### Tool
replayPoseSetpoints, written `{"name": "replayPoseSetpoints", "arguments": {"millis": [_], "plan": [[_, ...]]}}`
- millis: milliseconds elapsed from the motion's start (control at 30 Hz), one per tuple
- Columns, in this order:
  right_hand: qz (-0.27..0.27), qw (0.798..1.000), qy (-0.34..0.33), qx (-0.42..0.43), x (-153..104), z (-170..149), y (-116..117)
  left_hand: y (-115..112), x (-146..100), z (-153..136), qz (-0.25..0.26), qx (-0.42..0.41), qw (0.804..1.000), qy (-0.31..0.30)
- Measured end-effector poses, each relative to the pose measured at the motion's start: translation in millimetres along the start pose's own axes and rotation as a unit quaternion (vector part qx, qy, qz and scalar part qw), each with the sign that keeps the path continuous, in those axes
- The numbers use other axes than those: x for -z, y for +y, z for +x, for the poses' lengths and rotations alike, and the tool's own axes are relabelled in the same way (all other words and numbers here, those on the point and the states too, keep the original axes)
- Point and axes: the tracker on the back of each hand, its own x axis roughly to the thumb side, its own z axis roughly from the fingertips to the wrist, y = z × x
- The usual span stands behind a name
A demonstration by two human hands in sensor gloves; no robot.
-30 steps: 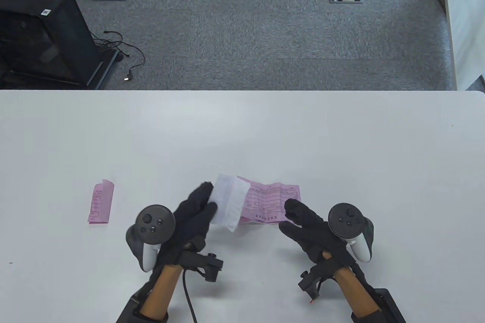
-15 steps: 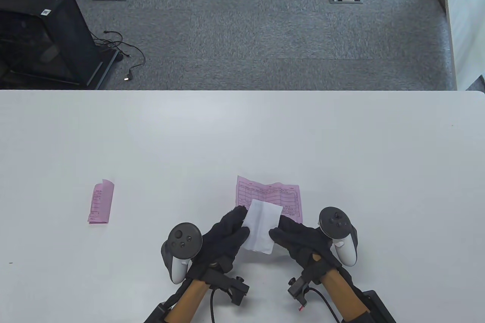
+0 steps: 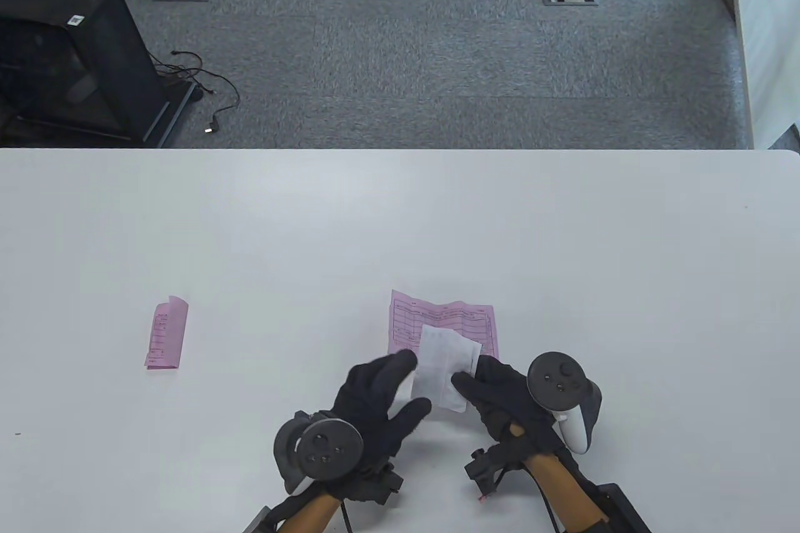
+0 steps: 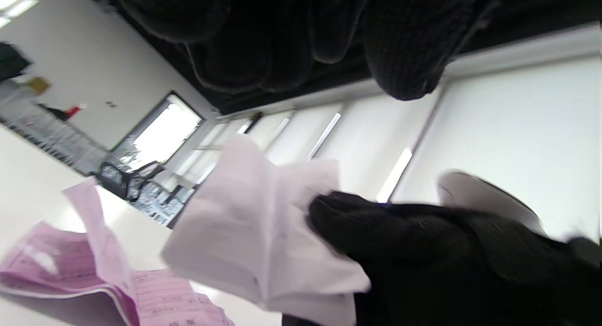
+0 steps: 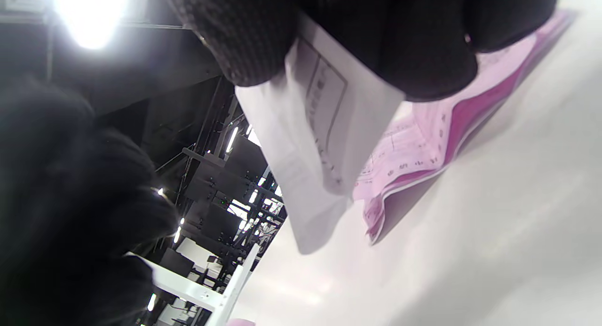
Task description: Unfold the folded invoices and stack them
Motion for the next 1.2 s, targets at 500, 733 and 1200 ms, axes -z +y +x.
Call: {"name": "replayPoseSetpoints", "arguments": {"millis": [500, 733, 1200], "plan": [[0.098, 0.99, -0.068, 0.078, -10, 8, 18, -47, -5, -36, -0.184, -0.358, 0.896, 0.188], [0.097, 0.989, -0.068, 0.091, -10, 8, 13, -43, -7, -45, -0.12, -0.342, 0.903, 0.232], [0.007, 1.0, 0.0, -0.019, -1, -19, -42, -13, -5, -73, -0.065, -0.215, 0.93, 0.291]]}}
